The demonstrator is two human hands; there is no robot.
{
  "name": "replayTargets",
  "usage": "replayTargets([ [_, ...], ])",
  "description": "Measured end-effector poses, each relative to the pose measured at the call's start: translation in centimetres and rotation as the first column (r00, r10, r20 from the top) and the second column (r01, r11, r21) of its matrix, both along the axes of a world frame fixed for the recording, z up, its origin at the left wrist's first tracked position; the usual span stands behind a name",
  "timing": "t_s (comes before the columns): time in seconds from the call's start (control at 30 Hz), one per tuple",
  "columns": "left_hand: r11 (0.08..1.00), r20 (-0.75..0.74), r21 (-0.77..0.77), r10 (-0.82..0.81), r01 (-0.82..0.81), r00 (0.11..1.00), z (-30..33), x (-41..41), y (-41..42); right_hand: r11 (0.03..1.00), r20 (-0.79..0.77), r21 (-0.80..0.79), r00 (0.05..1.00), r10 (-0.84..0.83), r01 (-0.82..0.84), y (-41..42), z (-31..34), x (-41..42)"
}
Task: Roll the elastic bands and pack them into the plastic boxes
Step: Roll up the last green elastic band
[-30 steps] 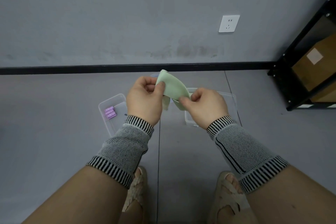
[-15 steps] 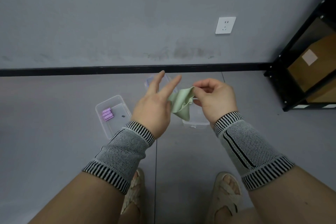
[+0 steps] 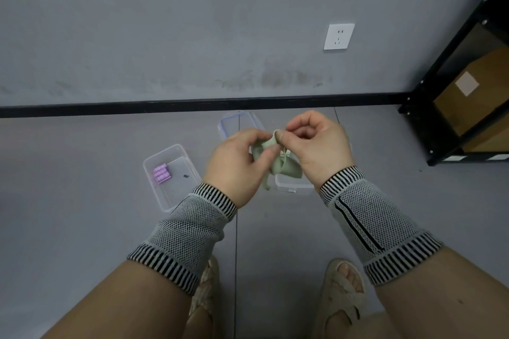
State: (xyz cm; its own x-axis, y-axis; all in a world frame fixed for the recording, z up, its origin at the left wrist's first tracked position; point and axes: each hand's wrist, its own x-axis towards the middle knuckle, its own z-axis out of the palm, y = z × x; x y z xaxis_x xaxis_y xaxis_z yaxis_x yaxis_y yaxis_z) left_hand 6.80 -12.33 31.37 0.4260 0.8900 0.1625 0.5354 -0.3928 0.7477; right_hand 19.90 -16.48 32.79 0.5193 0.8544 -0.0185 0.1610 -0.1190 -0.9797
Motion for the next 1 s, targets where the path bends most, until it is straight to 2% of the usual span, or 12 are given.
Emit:
replayTargets([
  [0.17,0.999,-0.044,-0.019,0.046,-0.047,0.998,0.2,-0.3,1.0,0.999,0.065,0.037,0.997,0.037,-0.040,-0.1,0.0,-0.1],
  [0.27,0.975,0.104,-0.168,0.166,-0.147,0.981,0.6,-0.4,1.1,0.997,0.114,0.040,0.992,0.058,-0.063,0.1,-0.5,-0.4],
  [0.33,0.927,0.196,-0.308,0.280,-0.213,0.940,0.9,-0.5,1.3,0.995,0.168,-0.026,0.981,0.100,-0.097,0.2,-0.7,-0.6],
  [0.4,0.897,0.227,-0.376,0.334,-0.234,0.915,1.2,-0.6,1.4,0.986,0.218,-0.109,0.965,0.149,-0.128,0.1,-0.9,-0.9],
  [0.53,0.880,0.252,-0.425,0.338,-0.210,0.907,1.7,-0.6,1.2,0.973,0.299,-0.192,0.936,0.184,-0.130,0.1,-1.1,-1.5],
  [0.63,0.877,0.265,-0.445,0.323,-0.182,0.908,2.1,-0.7,0.9,0.967,0.346,-0.205,0.913,0.218,-0.153,0.1,-1.1,-1.5],
  [0.73,0.890,0.263,-0.428,0.288,-0.156,0.921,2.3,-0.9,0.8,0.952,0.440,-0.211,0.848,0.297,-0.224,0.2,-1.3,-1.6],
  [0.8,0.890,0.238,-0.415,0.306,-0.188,0.922,2.3,-1.1,1.0,0.959,0.479,-0.184,0.832,0.280,-0.216,0.3,-1.6,-1.6],
  [0.93,0.873,0.224,-0.399,0.390,-0.281,0.893,2.4,-1.9,1.9,0.979,0.288,-0.146,0.940,0.183,-0.145,0.3,-0.8,-0.5],
  [1.0,0.864,0.217,-0.398,0.414,-0.307,0.884,2.3,-2.2,2.2,0.979,0.241,-0.134,0.953,0.184,-0.155,0.1,-0.6,0.1],
])
